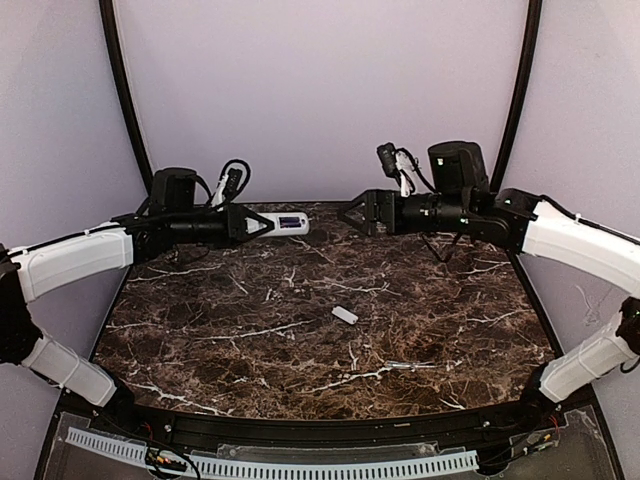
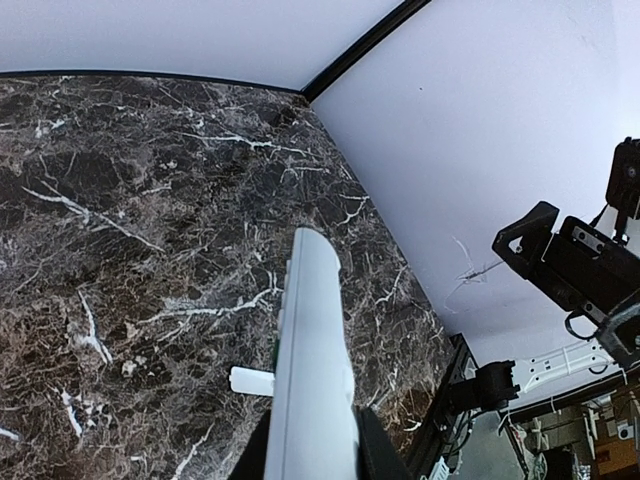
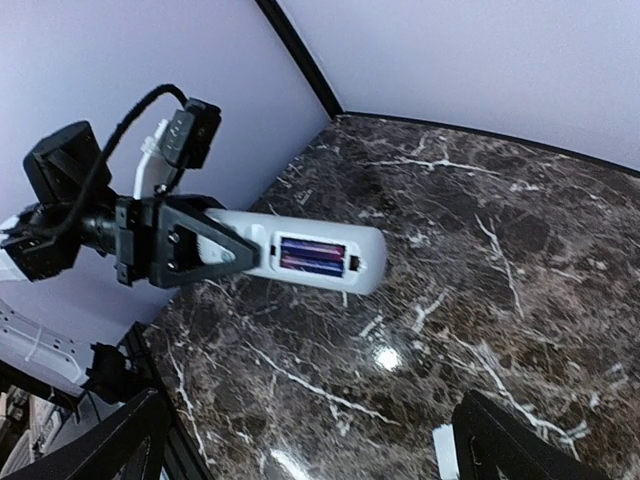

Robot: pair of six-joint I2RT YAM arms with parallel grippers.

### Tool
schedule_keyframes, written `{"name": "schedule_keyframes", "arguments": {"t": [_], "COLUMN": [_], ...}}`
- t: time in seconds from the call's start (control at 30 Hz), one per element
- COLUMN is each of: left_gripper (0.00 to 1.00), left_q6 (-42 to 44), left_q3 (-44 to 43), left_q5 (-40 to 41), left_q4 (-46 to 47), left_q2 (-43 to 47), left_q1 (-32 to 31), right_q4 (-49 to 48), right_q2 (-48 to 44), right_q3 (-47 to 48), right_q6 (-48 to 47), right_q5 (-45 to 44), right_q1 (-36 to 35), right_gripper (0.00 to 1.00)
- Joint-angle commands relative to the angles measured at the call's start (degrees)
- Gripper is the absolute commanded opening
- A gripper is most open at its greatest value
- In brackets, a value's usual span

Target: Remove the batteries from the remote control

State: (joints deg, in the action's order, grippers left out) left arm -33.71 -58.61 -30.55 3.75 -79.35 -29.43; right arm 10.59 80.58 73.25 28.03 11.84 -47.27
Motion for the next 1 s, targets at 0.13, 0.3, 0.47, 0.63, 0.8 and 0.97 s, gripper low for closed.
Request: {"name": "schedule_keyframes", "arguments": {"t": [0.13,0.3,0.47,0.63,0.8,0.97], "left_gripper": [0.00,0.00,0.00,0.00,0.00,0.00], "left_q6": [-5.1,-7.9,-12.3,-16.3,-19.5,-21.5], "left_q3": [4.6,10.4,15.6,20.7,24.2,25.9], "left_q5": [-5.0,-4.8,-4.1,-2.4,-1.9,-1.6], "left_q4": [-3.4,-1.6,3.8,10.1,15.7,20.8], "left_q2": [4.9,5.2,5.0,4.0,1.3,-2.4], "left_q1": [-2.1,-5.7,-8.1,-10.2,-10.6,-10.8], "right_q4": [19.7,23.2,26.6,29.3,30.5,30.8], "right_q2": [-7.3,-8.5,-5.9,-0.9,4.3,7.1], "right_q3": [-6.5,-7.7,-7.0,-6.0,-5.3,-5.8], "right_q6": [-9.9,-13.6,-17.2,-20.6,-22.2,-23.4], "right_q5": [-6.3,-6.3,-6.0,-6.8,-8.3,-9.4], "right_q1": [0.3,-0.4,-2.5,-7.4,-10.5,-11.3], "right_gripper": [0.99,0.99,0.96,0.96,0.94,0.94]}}
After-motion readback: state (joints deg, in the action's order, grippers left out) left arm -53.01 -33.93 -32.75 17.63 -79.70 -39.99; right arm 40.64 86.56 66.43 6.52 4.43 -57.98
